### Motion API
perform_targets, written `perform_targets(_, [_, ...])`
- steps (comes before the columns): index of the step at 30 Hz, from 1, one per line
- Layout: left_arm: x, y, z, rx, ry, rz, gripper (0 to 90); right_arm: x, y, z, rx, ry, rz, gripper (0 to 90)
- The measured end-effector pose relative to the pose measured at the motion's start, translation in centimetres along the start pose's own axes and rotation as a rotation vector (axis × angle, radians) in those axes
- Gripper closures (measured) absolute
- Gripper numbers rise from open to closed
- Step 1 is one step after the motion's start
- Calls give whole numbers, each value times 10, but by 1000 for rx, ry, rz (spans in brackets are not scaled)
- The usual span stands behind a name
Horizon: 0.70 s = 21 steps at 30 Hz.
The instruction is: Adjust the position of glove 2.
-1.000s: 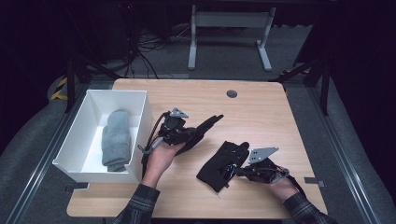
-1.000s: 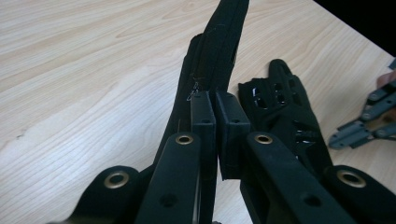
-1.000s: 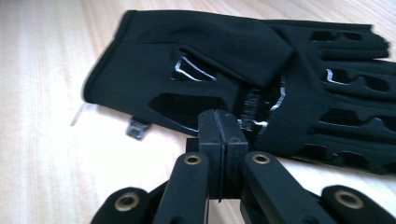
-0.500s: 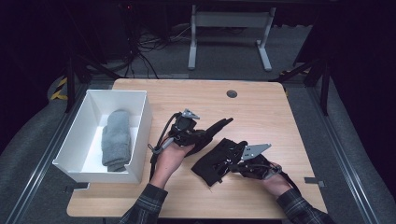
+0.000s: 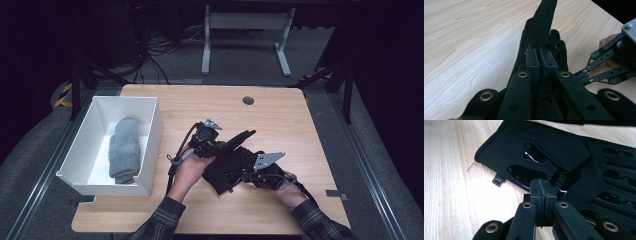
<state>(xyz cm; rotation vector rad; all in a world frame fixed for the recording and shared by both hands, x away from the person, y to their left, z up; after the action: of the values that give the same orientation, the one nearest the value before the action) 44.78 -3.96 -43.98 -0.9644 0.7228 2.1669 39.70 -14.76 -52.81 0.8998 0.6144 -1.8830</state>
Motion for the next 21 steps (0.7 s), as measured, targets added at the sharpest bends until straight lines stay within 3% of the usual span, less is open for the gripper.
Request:
perform_targets(9, [2,2,-10,0,-13,14,873,-3,-1,-5,2,1,14,900])
perform_targets(21, [11,16,-27,35,-61,0,873,-3,-1,-7,2,1,15,900])
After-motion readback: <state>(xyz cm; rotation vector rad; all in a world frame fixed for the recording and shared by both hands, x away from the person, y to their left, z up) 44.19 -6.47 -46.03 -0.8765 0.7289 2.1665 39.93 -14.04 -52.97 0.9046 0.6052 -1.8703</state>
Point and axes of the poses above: each handheld gripper's, and its own axes: z roughly backward along the jaws, x roughly out of its underside, y roughly to its right, the point moved 10 cm from there along -z, roughly forward along the jaws, and after that the axes turned 8 degrees about y, right-handed, at the moved point
